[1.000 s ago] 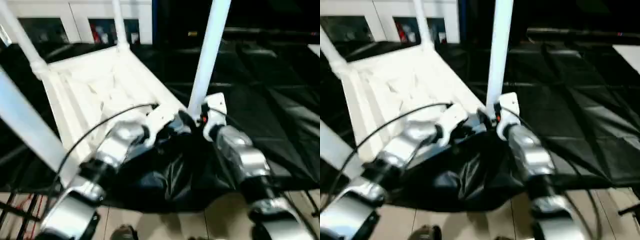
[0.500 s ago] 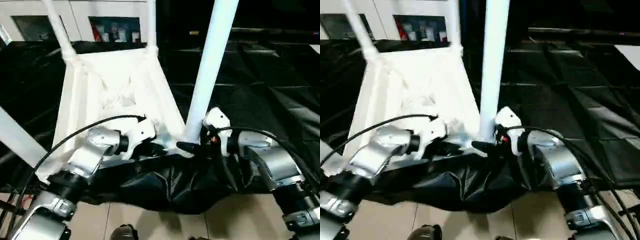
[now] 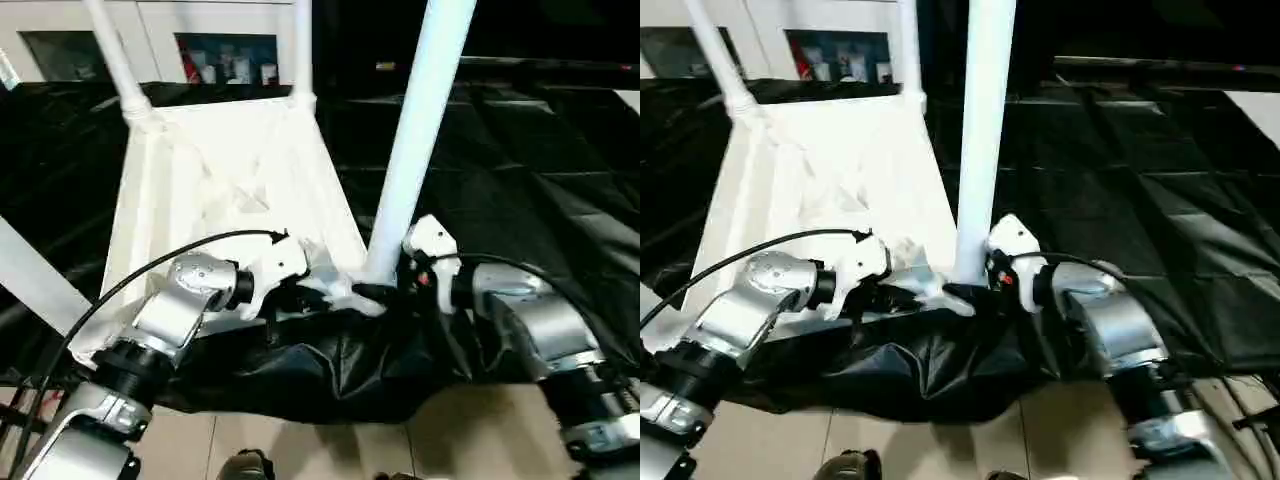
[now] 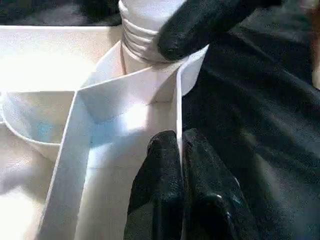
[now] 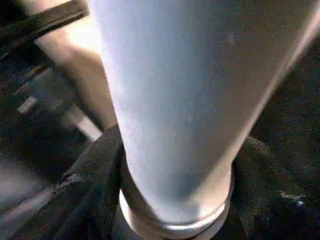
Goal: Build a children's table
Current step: Rotate leg to tighten
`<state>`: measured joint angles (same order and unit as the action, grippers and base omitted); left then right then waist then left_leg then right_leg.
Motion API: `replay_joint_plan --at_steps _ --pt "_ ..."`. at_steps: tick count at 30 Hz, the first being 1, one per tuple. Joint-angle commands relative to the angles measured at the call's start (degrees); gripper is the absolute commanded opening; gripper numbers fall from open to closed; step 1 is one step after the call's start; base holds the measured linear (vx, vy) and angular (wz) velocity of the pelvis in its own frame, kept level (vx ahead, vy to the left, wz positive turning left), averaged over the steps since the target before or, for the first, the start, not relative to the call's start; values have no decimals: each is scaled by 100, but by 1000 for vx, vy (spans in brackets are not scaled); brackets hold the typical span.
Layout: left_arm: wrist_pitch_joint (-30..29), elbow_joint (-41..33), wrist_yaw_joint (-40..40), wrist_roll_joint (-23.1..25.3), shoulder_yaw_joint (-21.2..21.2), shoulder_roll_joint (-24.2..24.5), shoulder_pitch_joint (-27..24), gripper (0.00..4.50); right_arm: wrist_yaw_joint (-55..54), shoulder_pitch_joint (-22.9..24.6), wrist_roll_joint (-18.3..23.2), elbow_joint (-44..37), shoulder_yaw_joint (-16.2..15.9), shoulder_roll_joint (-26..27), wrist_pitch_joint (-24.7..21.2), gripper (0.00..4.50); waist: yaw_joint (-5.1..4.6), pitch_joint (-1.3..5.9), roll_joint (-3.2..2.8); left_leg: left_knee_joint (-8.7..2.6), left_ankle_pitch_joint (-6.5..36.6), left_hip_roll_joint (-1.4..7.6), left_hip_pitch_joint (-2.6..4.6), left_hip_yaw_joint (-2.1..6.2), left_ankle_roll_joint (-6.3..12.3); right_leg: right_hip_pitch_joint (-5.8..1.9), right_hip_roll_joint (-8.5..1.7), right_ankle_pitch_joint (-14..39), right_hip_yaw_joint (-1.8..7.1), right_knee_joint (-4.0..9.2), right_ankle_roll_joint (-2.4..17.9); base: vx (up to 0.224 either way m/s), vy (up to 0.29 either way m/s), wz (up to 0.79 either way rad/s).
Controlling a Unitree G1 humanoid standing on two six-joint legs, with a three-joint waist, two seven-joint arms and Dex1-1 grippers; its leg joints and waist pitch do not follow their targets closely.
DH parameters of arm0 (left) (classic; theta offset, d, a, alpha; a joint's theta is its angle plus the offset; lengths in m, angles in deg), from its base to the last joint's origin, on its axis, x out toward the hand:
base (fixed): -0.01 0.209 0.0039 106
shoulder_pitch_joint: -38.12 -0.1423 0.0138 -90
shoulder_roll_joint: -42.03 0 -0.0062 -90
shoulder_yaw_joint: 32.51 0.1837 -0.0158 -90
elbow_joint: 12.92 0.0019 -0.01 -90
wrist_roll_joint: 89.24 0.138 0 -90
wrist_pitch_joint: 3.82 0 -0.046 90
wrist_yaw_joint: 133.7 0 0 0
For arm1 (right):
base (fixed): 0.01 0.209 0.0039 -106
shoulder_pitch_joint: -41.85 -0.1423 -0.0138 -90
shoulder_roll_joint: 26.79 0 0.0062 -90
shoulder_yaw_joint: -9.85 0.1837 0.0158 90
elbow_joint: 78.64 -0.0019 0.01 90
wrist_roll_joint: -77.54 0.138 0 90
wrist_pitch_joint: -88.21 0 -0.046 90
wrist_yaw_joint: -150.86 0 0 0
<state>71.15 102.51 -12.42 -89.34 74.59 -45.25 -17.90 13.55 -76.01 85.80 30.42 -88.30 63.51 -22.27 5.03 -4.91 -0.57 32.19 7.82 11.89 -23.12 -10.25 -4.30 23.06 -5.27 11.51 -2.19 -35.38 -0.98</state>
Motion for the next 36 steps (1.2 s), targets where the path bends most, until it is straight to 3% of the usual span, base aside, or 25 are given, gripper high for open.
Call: replay_joint_plan --at_steps 1,2,3,5,6,7,8,9,11,13,15,18,19,21,22,28,36 --pt "-136 53 544 -221 -214 -497 293 0 -950 -199 13 533 210 411 -105 269 -52 340 53 -356 1378 49 129 -10 -11 -207 -213 1095 158 437 1246 0 0 0" --pt "-225 200 840 -209 -291 -690 438 0 -1415 -306 58 778 409 647 -131 269 -54 340 28 -368 1384 47 119 16 -60 -233 -214 1173 143 435 1209 0 0 0" --pt "-280 300 1043 -197 -340 -823 537 0 -1727 -378 86 939 541 808 -144 269 -82 348 17 -366 1406 48 141 5 -109 -199 -210 1176 152 449 1189 0 0 0" --pt "-336 485 1408 -163 -404 -1055 702 0 -2179 -498 58 1162 653 1046 -76 268 -91 359 23 -350 1343 46 149 1 -87 -210 -198 913 156 449 1203 0 0 0" --pt "-358 579 1584 -160 -444 -1181 781 0 -2364 -557 10 1258 678 1172 -25 268 -98 387 5 -314 990 27 122 -7 21 -239 -176 257 152 402 1272 0 0 0" --pt "-353 593 1630 -156 -446 -1231 804 0 -2419 -581 -23 1282 660 1228 -1 268 -95 401 11 -303 863 21 117 -8 68 -258 -172 16 147 378 1305 0 0 0" --pt "-324 620 1727 -135 -442 -1366 860 0 -2527 -645 -110 1341 604 1405 88 324 -84 410 -21 -294 748 18 117 -1 105 -264 -167 -193 139 353 1336 0 0 0" --pt "-256 631 1702 -100 -401 -1394 863 0 -2450 -643 -68 1304 594 1494 124 338 -85 418 -21 -272 544 3 107 -1 238 -293 -151 -684 125 323 1421 0 0 0" --pt "-163 641 1632 -46 -334 -1377 836 0 -2293 -635 -30 1229 559 1540 146 344 -81 417 -15 -261 518 0 103 -9 358 -301 -155 -847 127 316 1462 0 0 0" --pt "-82 619 1525 -13 -280 -1317 786 0 -2142 -638 -71 1172 469 1516 181 373 -77 407 -58 -265 579 10 111 0 419 -299 -159 -833 119 324 1489 0 0 0" --pt "-86 564 1391 -5 -233 -1207 722 0 -1972 -635 -120 1077 355 1396 214 373 -80 383 -47 -290 887 26 129 -6 385 -300 -167 -412 122 367 1502 0 0 0" --pt "136 333 861 -24 -93 -880 520 0 -1136 -518 -147 681 33 917 262 373 -71 363 -38 -306 1036 44 130 -6 342 -303 -177 -125 128 396 1447 0 0 0" --pt "111 236 680 -59 -61 -779 453 0 -811 -462 -137 535 -61 748 265 373 -70 365 2 -310 1062 48 123 -4 352 -320 -172 -64 126 403 1404 0 0 0" --pt "223 110 409 -107 -15 -651 359 0 -429 -378 -165 349 -198 503 299 373 -65 351 -30 -310 1080 60 144 -18 363 -269 -183 82 140 407 1436 0 0 0" --pt "231 49 276 -135 4 -588 315 0 -217 -328 -157 253 -259 380 319 373 -57 352 -5 -314 1084 67 142 -12 359 -281 -187 134 137 409 1434 0 0 0" --pt "302 -266 -634 -262 185 -59 62 0 1046 -38 38 -334 -535 -385 252 373 48 358 -32 -299 970 91 155 -22 433 -250 -169 -76 139 356 1467 0 0 0" --pt "300 -425 -1105 -327 206 255 -57 0 1459 -20 12 -313 -660 -618 276 295 80 352 -34 -306 1106 91 161 -26 338 -231 -193 177 148 368 1507 0 0 0"
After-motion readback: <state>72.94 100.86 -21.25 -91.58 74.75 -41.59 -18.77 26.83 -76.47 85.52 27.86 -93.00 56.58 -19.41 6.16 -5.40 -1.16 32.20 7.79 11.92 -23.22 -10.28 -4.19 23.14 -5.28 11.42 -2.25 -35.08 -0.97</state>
